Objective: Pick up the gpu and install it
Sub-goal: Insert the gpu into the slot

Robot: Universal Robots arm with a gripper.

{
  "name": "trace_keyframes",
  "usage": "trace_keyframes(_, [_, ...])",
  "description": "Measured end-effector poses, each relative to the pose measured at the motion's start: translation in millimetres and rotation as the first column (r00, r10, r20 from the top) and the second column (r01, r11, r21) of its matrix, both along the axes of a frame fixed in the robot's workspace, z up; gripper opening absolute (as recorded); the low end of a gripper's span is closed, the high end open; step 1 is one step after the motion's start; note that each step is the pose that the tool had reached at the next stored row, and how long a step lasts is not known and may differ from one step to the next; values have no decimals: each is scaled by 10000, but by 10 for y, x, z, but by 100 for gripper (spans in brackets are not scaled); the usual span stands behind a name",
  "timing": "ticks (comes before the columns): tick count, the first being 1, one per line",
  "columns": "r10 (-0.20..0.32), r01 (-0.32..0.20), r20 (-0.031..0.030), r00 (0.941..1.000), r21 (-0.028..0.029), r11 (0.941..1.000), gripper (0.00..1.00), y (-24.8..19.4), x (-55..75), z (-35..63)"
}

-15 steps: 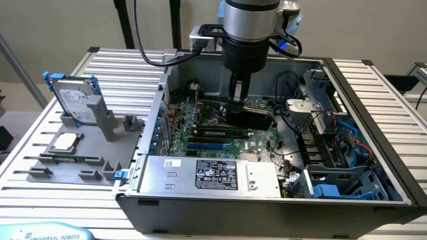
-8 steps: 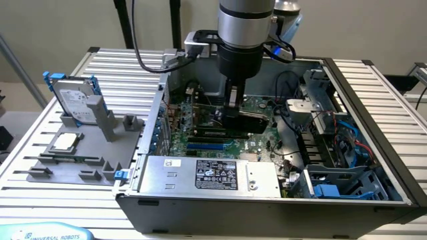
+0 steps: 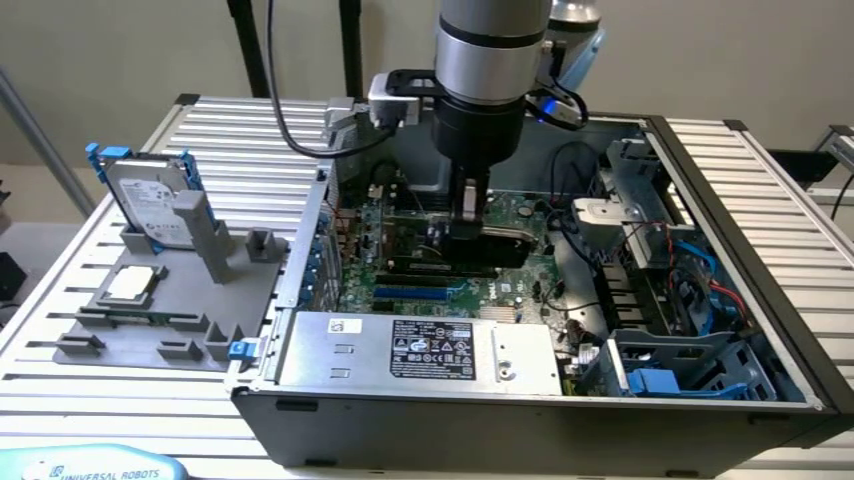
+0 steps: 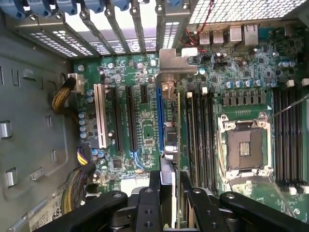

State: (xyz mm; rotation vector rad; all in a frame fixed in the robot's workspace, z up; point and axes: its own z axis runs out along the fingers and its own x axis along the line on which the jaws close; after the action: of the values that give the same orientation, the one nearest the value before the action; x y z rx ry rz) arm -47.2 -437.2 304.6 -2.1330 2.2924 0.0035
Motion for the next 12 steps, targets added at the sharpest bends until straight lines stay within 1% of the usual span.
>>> trace_keyframes(3, [222, -222, 0, 9998, 2, 9998, 27, -4, -43, -11])
trace_keyframes(8, [254, -254, 0, 9997, 3, 9997, 27, -18, -245, -35])
trace_keyframes(10, [264, -264, 0, 9997, 3, 9997, 27, -36, -302, -45])
trace_keyframes(12, [271, -271, -5, 9996, 3, 9996, 27, -64, -336, -59])
